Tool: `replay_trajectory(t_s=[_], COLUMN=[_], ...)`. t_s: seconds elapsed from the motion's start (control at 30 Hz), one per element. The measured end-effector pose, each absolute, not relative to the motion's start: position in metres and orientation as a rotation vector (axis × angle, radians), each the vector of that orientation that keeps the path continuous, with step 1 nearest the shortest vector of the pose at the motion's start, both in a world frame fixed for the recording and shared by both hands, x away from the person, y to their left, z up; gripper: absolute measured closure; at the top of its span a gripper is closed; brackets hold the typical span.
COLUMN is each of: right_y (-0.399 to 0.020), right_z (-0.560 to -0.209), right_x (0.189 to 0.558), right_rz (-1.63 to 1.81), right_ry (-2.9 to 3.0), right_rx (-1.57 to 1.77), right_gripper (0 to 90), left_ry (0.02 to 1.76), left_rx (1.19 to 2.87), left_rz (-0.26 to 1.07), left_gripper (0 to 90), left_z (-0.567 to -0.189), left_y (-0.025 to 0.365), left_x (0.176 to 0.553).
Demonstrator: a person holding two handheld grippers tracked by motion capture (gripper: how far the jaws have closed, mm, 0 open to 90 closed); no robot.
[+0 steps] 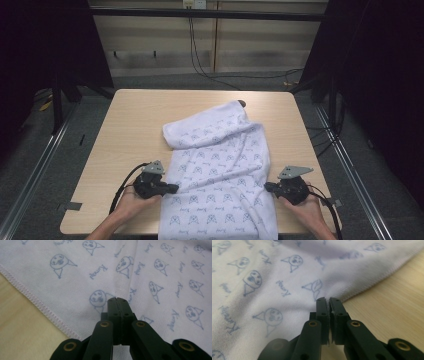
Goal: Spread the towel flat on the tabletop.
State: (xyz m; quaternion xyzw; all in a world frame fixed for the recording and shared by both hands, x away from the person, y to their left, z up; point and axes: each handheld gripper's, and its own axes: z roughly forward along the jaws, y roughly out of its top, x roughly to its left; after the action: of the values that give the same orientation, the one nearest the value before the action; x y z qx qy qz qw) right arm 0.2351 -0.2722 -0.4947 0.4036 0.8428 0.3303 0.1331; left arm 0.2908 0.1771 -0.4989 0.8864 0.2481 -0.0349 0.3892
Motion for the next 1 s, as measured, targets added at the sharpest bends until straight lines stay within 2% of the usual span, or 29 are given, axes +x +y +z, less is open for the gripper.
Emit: replay_trajectory(t_s=[0.23, 0.27, 0.37, 0.43, 0.5, 0.57, 0.63, 0.73, 0.77, 0.8, 0.9, 0.97, 1.0], right_y=[-0.295, -0.299, -0.3, -0.303, -0.304, -0.303, -0.301, -0.29, -0.29, -0.283, -0.271, -0.266, -0.258], right_z=[-0.487, -0.485, -0.485, -0.48, -0.477, -0.477, -0.478, -0.477, -0.477, -0.477, -0.474, -0.473, -0.473], right_x=[0.211, 0.196, 0.181, 0.169, 0.17, 0.177, 0.183, 0.214, 0.214, 0.231, 0.26, 0.27, 0.286], right_rz=[1.031, 1.037, 1.045, 1.1, 1.154, 1.179, 1.181, 1.208, 1.208, 1.208, 1.192, 1.197, 1.184], right_ry=[2.43, 2.462, 2.494, 2.477, 2.444, 2.426, 2.429, 2.417, 2.417, 2.415, 2.42, 2.427, 2.425], right_rx=[1.239, 1.236, 1.235, 1.225, 1.226, 1.238, 1.233, 1.219, 1.219, 1.204, 1.205, 1.212, 1.194], right_gripper=[88.0, 88.0, 87.6, 79.6, 72.9, 69.1, 67.5, 64.4, 64.4, 62.5, 57.7, 57.2, 55.6], left_ry=[0.607, 0.577, 0.543, 0.505, 0.499, 0.518, 0.564, 0.653, 0.653, 0.647, 0.692, 0.7, 0.711], left_rx=[2.247, 2.26, 2.288, 2.297, 2.269, 2.233, 2.185, 2.128, 2.128, 2.168, 2.149, 2.156, 2.177], left_rz=[-0.14, -0.159, -0.192, -0.247, -0.255, -0.242, -0.198, -0.123, -0.123, -0.07, -0.071, -0.081, -0.036], left_gripper=[77.9, 77.9, 83.1, 89.4, 90.0, 90.0, 84.2, 80.2, 79.0, 78.9, 78.6, 73.4, 71.0], left_z=[-0.498, -0.498, -0.496, -0.493, -0.491, -0.488, -0.485, -0.486, -0.486, -0.488, -0.494, -0.495, -0.497], left_y=[0.174, 0.17, 0.168, 0.169, 0.172, 0.174, 0.177, 0.175, 0.175, 0.169, 0.165, 0.164, 0.163], left_x=[0.278, 0.271, 0.261, 0.253, 0.252, 0.256, 0.266, 0.297, 0.297, 0.311, 0.332, 0.339, 0.349])
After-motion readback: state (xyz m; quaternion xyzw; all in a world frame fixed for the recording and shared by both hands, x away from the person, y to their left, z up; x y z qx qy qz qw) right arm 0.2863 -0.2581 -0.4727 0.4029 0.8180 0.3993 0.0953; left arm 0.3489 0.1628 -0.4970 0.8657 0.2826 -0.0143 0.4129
